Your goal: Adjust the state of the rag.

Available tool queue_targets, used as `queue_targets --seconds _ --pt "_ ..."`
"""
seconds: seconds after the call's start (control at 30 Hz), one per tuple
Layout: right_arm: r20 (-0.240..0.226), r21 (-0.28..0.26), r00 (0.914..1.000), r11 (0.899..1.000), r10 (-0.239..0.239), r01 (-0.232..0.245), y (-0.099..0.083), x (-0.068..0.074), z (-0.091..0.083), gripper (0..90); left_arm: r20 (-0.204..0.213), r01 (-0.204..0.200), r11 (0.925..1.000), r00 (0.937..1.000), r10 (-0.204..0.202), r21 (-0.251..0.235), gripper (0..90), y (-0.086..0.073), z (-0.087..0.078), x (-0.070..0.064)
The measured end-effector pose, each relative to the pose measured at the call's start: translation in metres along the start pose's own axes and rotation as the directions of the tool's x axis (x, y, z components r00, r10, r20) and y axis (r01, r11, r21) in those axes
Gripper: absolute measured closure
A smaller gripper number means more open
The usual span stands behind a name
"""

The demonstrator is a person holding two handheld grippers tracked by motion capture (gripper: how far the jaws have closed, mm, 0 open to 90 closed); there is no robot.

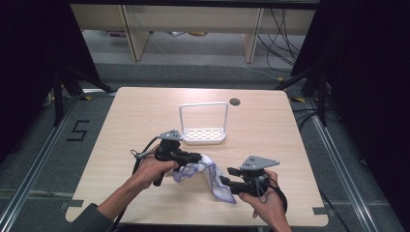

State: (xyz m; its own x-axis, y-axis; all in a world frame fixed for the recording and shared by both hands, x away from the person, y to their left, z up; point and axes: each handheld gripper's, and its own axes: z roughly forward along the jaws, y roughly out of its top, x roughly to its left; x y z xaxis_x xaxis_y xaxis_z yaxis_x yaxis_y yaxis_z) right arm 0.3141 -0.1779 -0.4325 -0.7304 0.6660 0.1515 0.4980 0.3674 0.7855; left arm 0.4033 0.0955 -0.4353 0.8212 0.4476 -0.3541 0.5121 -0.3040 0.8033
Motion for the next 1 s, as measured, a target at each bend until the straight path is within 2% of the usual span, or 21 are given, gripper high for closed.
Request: queue_targets --seconds 0.07,0.1,0.13,0.17,0.23,0.27,0.37,0.43,0.47,0.5,0.53,0.6,0.63,0.67,0.73,0.77,0.87,0.9,0.93,1.0 --pt "-0.009 0.003 0.9999 1.000 -0.011 0.011 -0.001 0.004 0.003 57.5 0.008 0.003 1.0000 1.0000 -0.003 0.002 84.4 0.002 0.001 0.001" --pt "-0.034 0.018 0.9993 1.000 -0.013 0.013 -0.003 0.011 0.009 57.9 0.003 0.000 1.0000 1.0000 0.000 0.005 84.4 0.003 0.001 0.000" --pt "-0.034 0.018 0.9993 1.000 -0.013 0.013 -0.003 0.011 0.009 57.9 0.003 0.000 1.0000 1.0000 0.000 0.005 84.4 0.003 0.001 0.000" --pt "-0.031 0.042 0.9989 0.998 -0.035 0.036 -0.002 0.014 0.017 58.0 -0.001 0.004 1.0000 1.0000 -0.004 0.003 84.4 0.003 0.002 -0.001" --pt "-0.030 0.048 0.9990 0.998 -0.033 0.034 -0.002 0.015 0.021 58.2 0.001 0.004 1.0000 1.0000 -0.004 0.006 84.4 0.003 0.001 -0.001" --pt "0.001 0.057 0.9994 0.998 -0.035 0.035 -0.001 0.014 0.029 58.7 0.009 0.003 1.0000 1.0000 -0.003 0.009 84.4 0.003 0.001 0.000" --pt "0.010 0.063 0.9987 0.997 -0.050 0.049 -0.001 0.012 0.039 59.0 0.001 0.009 1.0000 1.0000 -0.009 -0.001 84.4 0.003 0.000 0.000" --pt "0.036 0.074 0.9987 0.997 -0.036 0.034 0.000 0.010 0.050 59.7 0.002 0.013 0.9999 0.9999 -0.013 0.000 84.5 0.004 0.001 0.001" --pt "0.036 0.074 0.9987 0.997 -0.036 0.034 0.000 0.010 0.050 59.7 0.002 0.016 0.9999 0.9999 -0.016 -0.002 84.5 0.004 0.001 0.001" --pt "0.037 0.069 0.9984 0.997 -0.042 0.039 0.001 0.010 0.056 64.4 0.004 0.019 0.9998 0.9998 -0.019 -0.003 84.4 0.003 0.001 0.001" --pt "0.037 0.069 0.9984 0.997 -0.042 0.039 0.001 0.010 0.056 64.4 0.010 0.025 0.9997 0.9996 -0.025 -0.001 84.4 0.003 0.002 0.001" --pt "0.049 0.071 0.9961 0.995 -0.074 0.070 0.003 0.011 0.060 70.3 0.023 0.028 0.9996 0.9994 -0.028 0.000 84.4 0.003 0.002 0.002" --pt "0.049 0.072 0.9936 0.993 -0.102 0.098 0.004 0.011 0.063 75.9 0.015 0.030 0.9996 0.9994 -0.030 0.000 84.4 0.003 0.002 0.001" --pt "0.040 0.070 0.9941 0.993 -0.101 0.098 0.005 0.011 0.064 82.7 0.013 0.028 0.9996 0.9995 -0.028 -0.005 84.4 0.004 0.001 0.001" --pt "0.030 0.062 0.9914 0.990 -0.127 0.125 0.006 0.012 0.062 88.1 0.022 0.029 0.9995 0.9994 -0.028 -0.013 84.4 0.004 -0.003 0.002" --pt "0.017 0.046 0.9867 0.986 -0.162 0.161 0.007 0.013 0.057 89.0 0.021 0.034 0.9992 0.9992 -0.034 -0.021 84.5 0.005 -0.008 0.002" --pt "0.015 0.042 0.9854 0.985 -0.170 0.169 0.008 0.013 0.048 89.3 0.034 0.035 0.9990 0.9988 -0.034 -0.028 84.7 0.005 -0.014 0.002" --pt "0.031 0.009 0.9823 0.983 -0.185 0.184 0.010 0.010 0.036 89.5 0.037 0.033 0.9991 0.9988 -0.032 -0.026 85.1 0.004 -0.017 0.001" --pt "0.031 0.009 0.9823 0.983 -0.185 0.184 0.010 0.010 0.036 89.5 0.053 0.034 0.9990 0.9981 -0.032 -0.029 85.0 0.003 -0.019 0.001" --pt "0.010 0.002 0.9824 0.982 -0.186 0.186 0.010 0.009 0.029 89.6 0.066 0.038 0.9985 0.9972 -0.036 -0.039 85.1 0.003 -0.022 -0.003"
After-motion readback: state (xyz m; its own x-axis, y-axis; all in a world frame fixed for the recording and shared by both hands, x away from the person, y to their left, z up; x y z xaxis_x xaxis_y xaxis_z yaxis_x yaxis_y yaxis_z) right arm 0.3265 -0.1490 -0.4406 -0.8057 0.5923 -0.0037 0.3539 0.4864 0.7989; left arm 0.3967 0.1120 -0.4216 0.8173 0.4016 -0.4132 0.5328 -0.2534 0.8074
